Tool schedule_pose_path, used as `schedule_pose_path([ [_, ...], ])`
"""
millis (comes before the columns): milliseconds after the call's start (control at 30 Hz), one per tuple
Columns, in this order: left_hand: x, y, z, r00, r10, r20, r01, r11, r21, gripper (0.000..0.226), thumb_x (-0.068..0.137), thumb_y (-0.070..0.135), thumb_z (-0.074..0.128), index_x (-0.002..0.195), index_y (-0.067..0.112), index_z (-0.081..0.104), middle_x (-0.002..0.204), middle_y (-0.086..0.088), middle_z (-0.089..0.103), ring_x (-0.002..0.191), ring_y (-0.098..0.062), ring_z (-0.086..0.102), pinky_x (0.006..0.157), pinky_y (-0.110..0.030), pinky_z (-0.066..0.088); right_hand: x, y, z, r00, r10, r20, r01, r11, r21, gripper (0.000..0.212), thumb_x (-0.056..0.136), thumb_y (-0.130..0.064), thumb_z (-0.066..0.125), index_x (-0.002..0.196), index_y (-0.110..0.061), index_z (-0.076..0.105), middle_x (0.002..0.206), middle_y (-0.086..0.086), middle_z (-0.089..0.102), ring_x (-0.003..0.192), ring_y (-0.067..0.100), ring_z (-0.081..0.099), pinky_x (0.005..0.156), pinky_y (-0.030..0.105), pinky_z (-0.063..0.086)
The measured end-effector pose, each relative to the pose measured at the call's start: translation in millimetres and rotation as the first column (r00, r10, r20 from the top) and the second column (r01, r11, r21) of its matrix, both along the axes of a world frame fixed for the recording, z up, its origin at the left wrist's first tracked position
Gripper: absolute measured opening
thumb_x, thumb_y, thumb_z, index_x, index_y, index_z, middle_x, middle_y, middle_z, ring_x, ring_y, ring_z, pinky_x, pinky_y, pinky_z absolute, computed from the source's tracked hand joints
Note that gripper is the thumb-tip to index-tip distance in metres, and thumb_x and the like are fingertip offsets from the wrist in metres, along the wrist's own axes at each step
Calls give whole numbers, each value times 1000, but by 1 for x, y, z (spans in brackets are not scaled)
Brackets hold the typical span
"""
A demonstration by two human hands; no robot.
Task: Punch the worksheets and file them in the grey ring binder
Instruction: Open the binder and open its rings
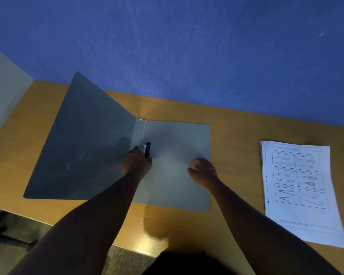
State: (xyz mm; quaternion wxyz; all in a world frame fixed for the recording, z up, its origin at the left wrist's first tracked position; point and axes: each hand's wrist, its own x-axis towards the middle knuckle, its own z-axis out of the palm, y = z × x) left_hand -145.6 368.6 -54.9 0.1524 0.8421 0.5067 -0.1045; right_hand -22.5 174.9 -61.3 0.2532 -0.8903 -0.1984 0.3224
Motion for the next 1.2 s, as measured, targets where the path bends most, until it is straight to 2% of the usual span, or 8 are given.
schedule_pose_path([
  [600,5,3,9,994,-106,-25,107,992,69,38,89,39,51,112,10,58,108,-13,68,99,-32,65,73,-33,47,1,0,-1,1000,20,-16,-20,1000,18,10,83,-20,62,84,-13,68,98,5,69,95,20,65,74,19,41],
  [633,4,3,10,993,-117,-25,119,990,82,37,89,38,52,112,10,59,107,-12,68,98,-32,66,71,-32,46,1,1,0,1000,25,-20,-24,1000,20,8,83,-20,61,79,-16,66,95,5,68,94,21,65,73,18,40],
  [700,3,3,11,989,-144,-20,145,983,114,35,87,37,53,111,12,62,103,-10,70,95,-30,67,68,-30,44,0,1,1,1000,27,-14,-27,999,24,20,82,-18,59,64,-21,53,87,1,63,93,21,64,72,17,37],
  [767,2,3,11,987,-164,-8,163,978,133,33,87,35,55,110,13,64,99,-8,70,91,-28,67,66,-29,45,-1,1,2,1000,22,-5,-22,999,34,28,82,-17,59,59,-24,44,84,-2,58,93,21,63,72,17,35],
  [867,4,0,13,989,-146,-2,145,981,130,33,86,33,56,112,13,61,101,-8,70,92,-28,67,70,-31,50,-1,0,3,1000,17,-1,-17,999,43,29,81,-17,60,58,-25,44,82,-3,58,91,21,64,71,17,36],
  [967,4,1,14,997,-51,51,47,997,68,40,83,35,60,116,13,59,106,-7,69,97,-29,67,74,-32,52,-1,0,1,1000,18,-2,-18,998,56,22,81,-18,61,64,-24,50,84,-1,58,91,21,63,71,18,36],
  [1067,3,4,14,998,-51,39,50,998,41,38,82,39,58,106,10,66,100,-8,71,92,-29,68,67,-29,47,-1,-1,-2,1000,25,12,-25,998,54,10,82,-19,62,74,-19,56,93,4,65,94,21,63,73,17,36],
  [1200,2,8,15,999,-33,33,34,999,-19,37,80,41,54,94,11,70,88,-6,70,80,-26,67,59,-25,42,0,-1,-3,999,32,12,-33,998,49,8,82,-21,62,75,-20,58,96,5,67,94,20,63,73,17,37],
])
